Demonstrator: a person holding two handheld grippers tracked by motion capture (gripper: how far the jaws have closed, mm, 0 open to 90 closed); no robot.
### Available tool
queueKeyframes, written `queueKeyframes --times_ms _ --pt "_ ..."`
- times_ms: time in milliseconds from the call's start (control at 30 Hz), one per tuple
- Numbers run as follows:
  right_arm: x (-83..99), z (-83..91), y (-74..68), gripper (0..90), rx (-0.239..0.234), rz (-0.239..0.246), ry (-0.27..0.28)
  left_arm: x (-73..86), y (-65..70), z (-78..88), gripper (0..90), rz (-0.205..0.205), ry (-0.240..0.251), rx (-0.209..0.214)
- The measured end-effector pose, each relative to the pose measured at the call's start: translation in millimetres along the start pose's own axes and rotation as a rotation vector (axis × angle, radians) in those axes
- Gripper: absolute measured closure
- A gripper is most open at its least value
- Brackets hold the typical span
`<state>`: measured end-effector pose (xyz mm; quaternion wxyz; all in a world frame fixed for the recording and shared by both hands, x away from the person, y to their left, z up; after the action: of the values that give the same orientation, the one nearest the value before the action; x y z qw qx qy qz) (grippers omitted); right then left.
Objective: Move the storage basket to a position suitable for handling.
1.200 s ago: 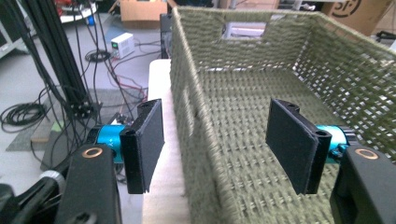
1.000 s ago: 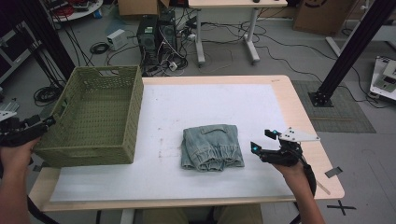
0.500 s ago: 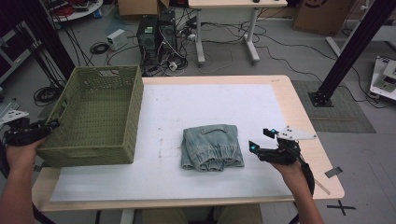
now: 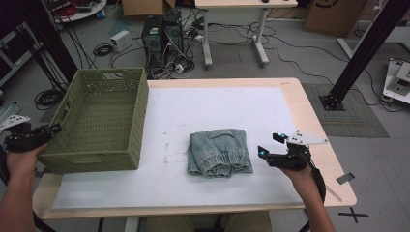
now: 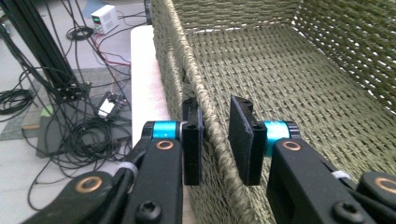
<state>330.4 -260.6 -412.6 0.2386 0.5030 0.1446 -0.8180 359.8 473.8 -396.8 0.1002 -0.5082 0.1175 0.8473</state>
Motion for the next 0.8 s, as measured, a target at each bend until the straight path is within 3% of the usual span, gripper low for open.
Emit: queueKeyframes --times_ms 233,800 --pt "-1.1 -2.9 -3.7 21.3 -0.007 0.007 -0.004 1.0 3.8 -0.2 70.0 -0.01 0.009 0.021" --pt "-1.8 -2.0 -4.3 21.3 -0.011 0.008 -0.003 -1.8 23.5 -6.5 69.2 -0.032 0.008 0.073"
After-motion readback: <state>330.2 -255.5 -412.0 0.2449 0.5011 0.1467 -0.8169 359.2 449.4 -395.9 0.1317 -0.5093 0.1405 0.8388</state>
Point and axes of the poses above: each handheld gripper's, and its own axes: z roughly backward along the jaws, x roughly out of its underside, y roughly to its right, the point moved 3 cm from there along -z, roughly forward along the jaws, and after that the axes turned 7 degrees about x, right-handed, at the moved point
